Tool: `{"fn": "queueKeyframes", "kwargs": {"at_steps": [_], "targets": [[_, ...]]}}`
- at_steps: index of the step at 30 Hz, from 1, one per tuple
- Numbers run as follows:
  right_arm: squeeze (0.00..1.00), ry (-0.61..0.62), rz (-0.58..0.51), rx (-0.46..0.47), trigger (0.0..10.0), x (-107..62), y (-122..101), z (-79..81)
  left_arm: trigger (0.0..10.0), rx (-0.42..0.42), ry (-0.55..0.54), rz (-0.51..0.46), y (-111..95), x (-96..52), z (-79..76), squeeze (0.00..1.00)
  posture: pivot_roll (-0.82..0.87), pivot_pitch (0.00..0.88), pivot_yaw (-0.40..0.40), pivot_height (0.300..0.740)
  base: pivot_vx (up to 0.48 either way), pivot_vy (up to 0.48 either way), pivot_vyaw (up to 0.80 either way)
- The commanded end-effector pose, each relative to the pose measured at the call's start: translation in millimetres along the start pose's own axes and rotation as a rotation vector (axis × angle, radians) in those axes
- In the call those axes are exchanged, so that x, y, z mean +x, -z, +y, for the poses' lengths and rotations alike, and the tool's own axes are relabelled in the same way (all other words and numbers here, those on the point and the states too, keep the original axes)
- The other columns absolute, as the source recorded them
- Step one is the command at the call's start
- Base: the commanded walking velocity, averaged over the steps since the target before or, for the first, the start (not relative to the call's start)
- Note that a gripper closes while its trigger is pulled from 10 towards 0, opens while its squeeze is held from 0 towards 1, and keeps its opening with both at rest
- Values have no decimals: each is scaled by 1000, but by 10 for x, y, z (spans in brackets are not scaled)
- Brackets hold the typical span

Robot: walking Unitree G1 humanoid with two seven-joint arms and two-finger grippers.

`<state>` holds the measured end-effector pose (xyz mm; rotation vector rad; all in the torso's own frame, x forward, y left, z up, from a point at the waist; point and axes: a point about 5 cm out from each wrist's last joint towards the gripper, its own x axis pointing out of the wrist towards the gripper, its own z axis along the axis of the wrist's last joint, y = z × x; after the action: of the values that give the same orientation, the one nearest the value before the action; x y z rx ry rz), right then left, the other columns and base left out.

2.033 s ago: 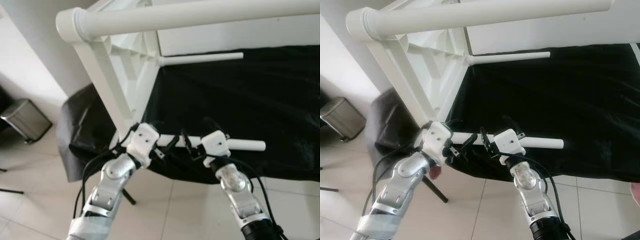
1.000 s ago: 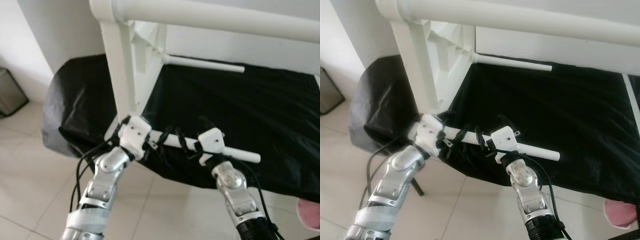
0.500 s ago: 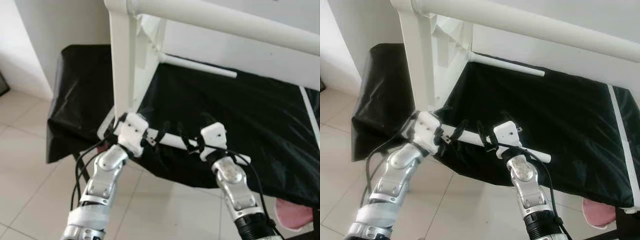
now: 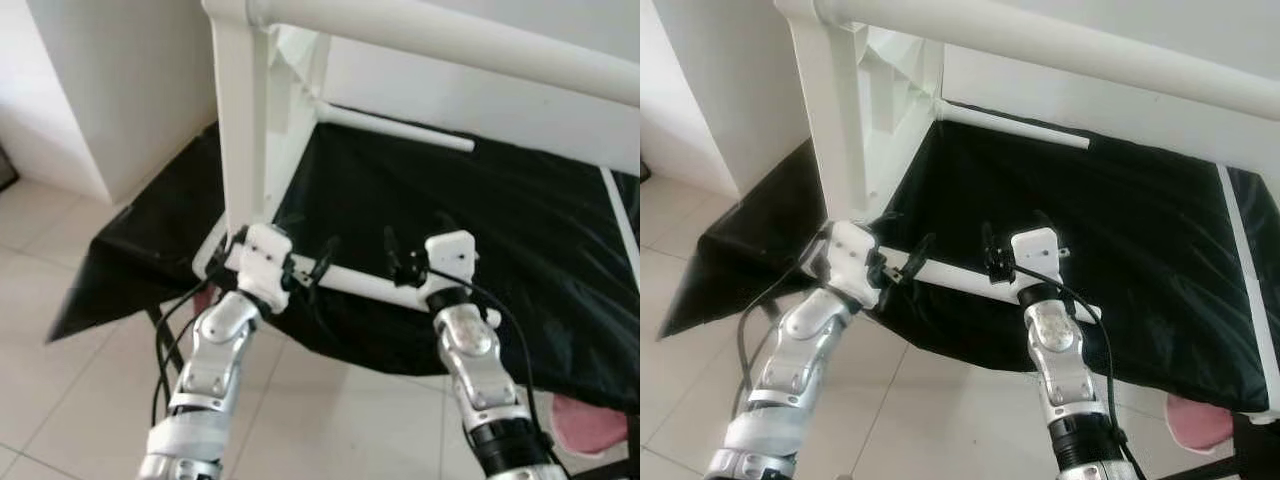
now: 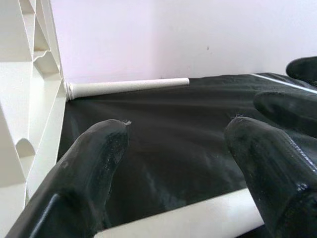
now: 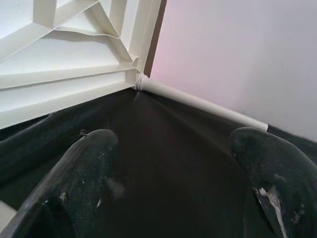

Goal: Building children table

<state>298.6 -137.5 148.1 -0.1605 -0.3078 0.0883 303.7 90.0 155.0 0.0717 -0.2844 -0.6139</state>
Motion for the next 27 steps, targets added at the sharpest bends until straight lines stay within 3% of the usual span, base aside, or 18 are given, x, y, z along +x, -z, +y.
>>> {"fn": "queueKeyframes", "kwargs": {"at_steps": [1,5,6,10,11,12,13,14,15,18,20,22,24,27], "targets": [[1000,25,-29,-11,10000,-36,-76,-46,10000,-35,-20,15,28,-55,-30,0,47,0,-45,740,0,0,0],[1000,39,-84,-52,10000,-92,-180,-70,10000,-79,82,22,42,-109,-122,47,44,0,-37,740,0,0,0],[1000,47,-117,-90,10000,-104,-246,-80,10000,-69,98,48,77,-119,-136,631,44,0,-33,740,0,0,0],[1000,60,-162,-141,10000,-115,-340,-91,10000,-51,116,81,115,-126,-150,596,44,0,-28,740,0,0,0],[443,71,-200,-188,10000,-93,-430,-89,10000,-44,134,91,117,-119,-159,0,42,0,-22,740,0,0,0],[443,71,-200,-188,10000,-93,-430,-89,10000,-44,134,91,117,-119,-159,0,42,0,-22,740,0,0,0],[0,90,-251,-252,10000,-51,-535,-85,10000,-38,153,97,114,-107,-165,0,41,0,-17,740,0,0,0],[0,116,-311,-339,10000,-5,-643,-76,10000,-32,170,104,116,-91,-167,0,41,0,-15,740,0,0,0],[0,116,-311,-339,10000,-5,-643,-76,10000,-32,170,104,116,-91,-167,0,41,0,-15,740,0,0,0],[0,201,-420,-526,10000,95,-815,-48,10000,-30,205,122,103,-48,-158,0,38,0,-6,740,0,0,0],[0,218,-431,-549,10000,110,-831,-44,10000,-31,211,124,97,-40,-156,0,38,0,-6,740,0,0,0],[0,266,-521,-637,10000,151,-917,24,10000,-29,231,124,74,-8,-131,0,36,0,5,740,0,0,0],[0,266,-521,-637,10000,151,-917,24,10000,-29,231,124,74,-8,-131,0,36,0,5,740,0,0,0],[0,326,-630,-726,10000,214,-974,145,10000,-26,238,125,54,38,-75,0,27,0,23,740,0,0,0]]}}
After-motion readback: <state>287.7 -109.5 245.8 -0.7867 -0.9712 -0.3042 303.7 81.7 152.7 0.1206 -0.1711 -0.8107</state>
